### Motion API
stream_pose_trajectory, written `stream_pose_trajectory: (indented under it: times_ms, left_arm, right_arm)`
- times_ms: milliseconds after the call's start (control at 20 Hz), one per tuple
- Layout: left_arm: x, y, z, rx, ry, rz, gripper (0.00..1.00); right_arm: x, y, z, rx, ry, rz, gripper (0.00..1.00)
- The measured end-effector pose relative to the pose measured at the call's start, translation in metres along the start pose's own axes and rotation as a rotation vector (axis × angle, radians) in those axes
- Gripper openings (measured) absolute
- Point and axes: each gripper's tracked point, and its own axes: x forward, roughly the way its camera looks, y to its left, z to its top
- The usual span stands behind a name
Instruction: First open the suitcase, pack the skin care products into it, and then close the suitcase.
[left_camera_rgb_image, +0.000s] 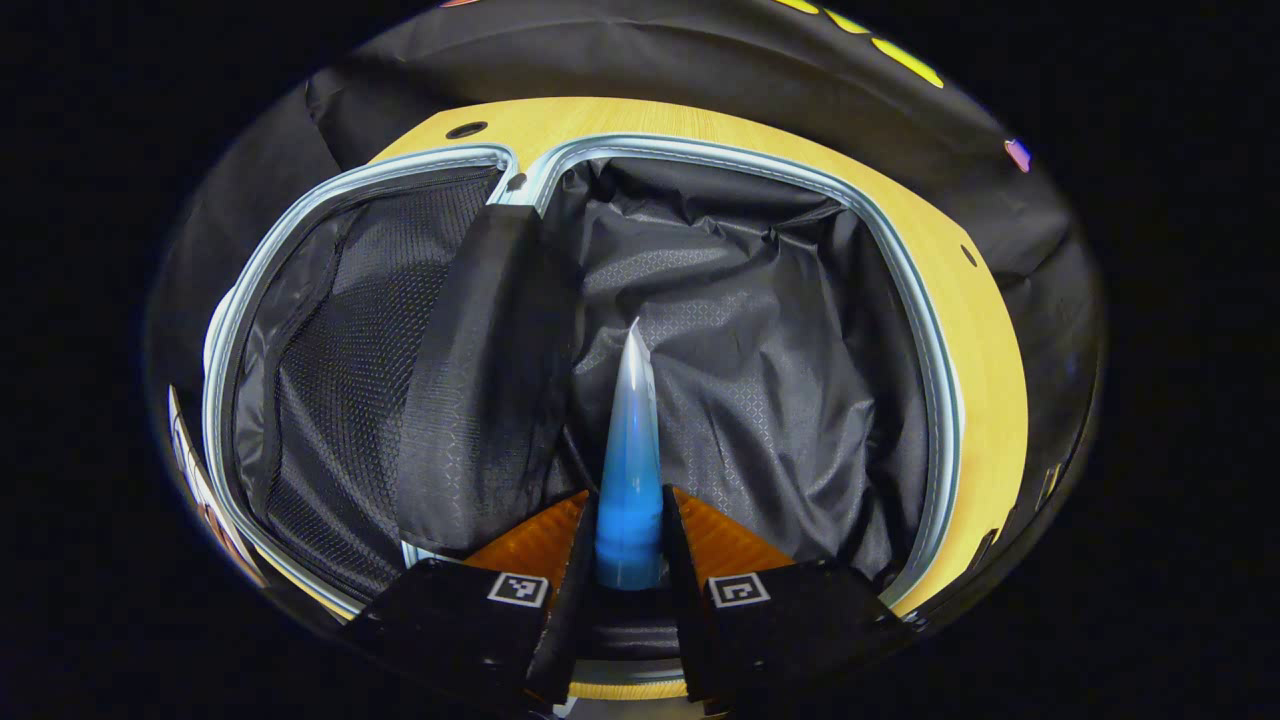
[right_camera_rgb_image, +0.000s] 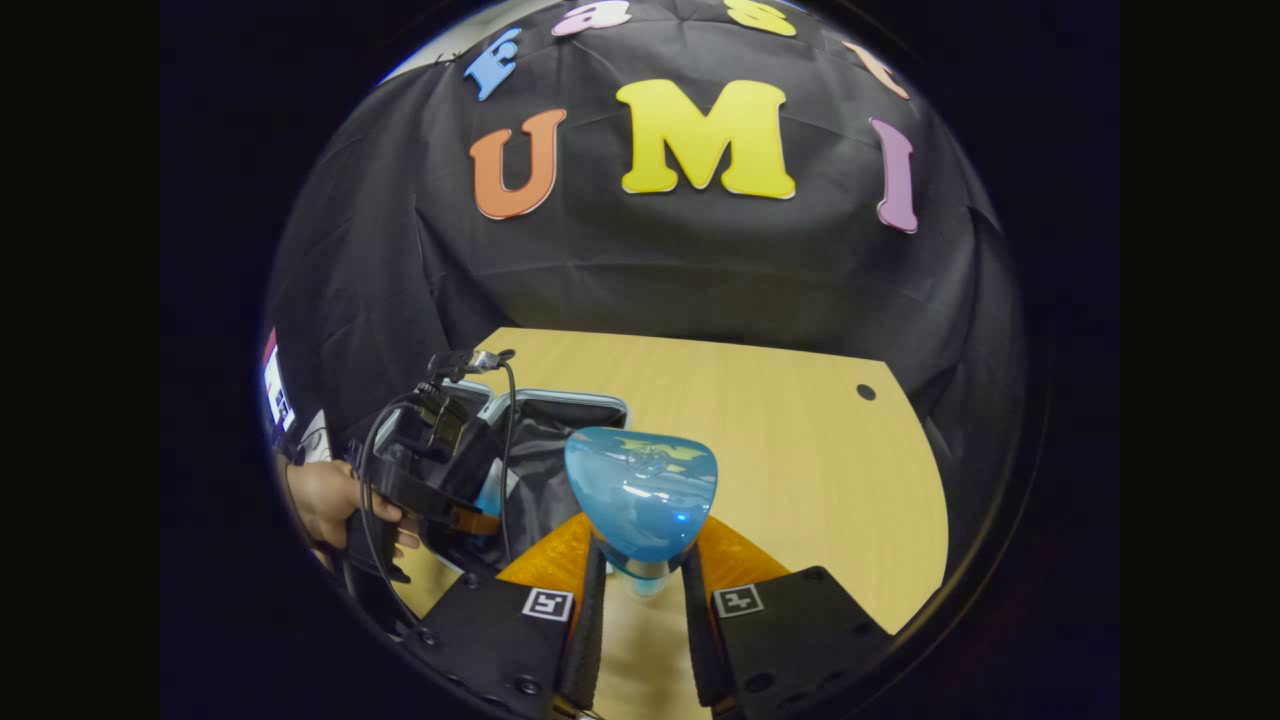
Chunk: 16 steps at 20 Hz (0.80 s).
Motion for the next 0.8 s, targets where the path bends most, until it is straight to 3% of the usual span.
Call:
stream_pose_trajectory:
  times_ms: [50, 150, 250, 500, 800]
  left_arm:
    - [-0.003, -0.006, 0.003, 0.000, -0.016, -0.031, 0.49]
    - [-0.009, -0.022, 0.001, 0.006, -0.045, -0.105, 0.75]
    - [-0.021, -0.023, 0.000, 0.019, -0.074, -0.102, 1.00]
    - [-0.069, -0.010, -0.008, 0.074, -0.228, -0.160, 0.99]
    - [-0.137, 0.051, -0.027, 0.017, -0.419, -0.179, 0.99]
  right_arm:
    - [0.008, 0.009, 0.003, 0.004, 0.012, 0.013, 0.34]
    - [0.020, 0.026, 0.006, -0.024, 0.029, 0.033, 0.32]
    - [0.031, 0.038, 0.007, -0.055, 0.052, 0.036, 0.31]
    - [0.054, 0.069, 0.008, -0.050, 0.136, 0.075, 0.31]
    - [0.095, 0.114, -0.060, -0.057, 0.368, 0.116, 0.34]
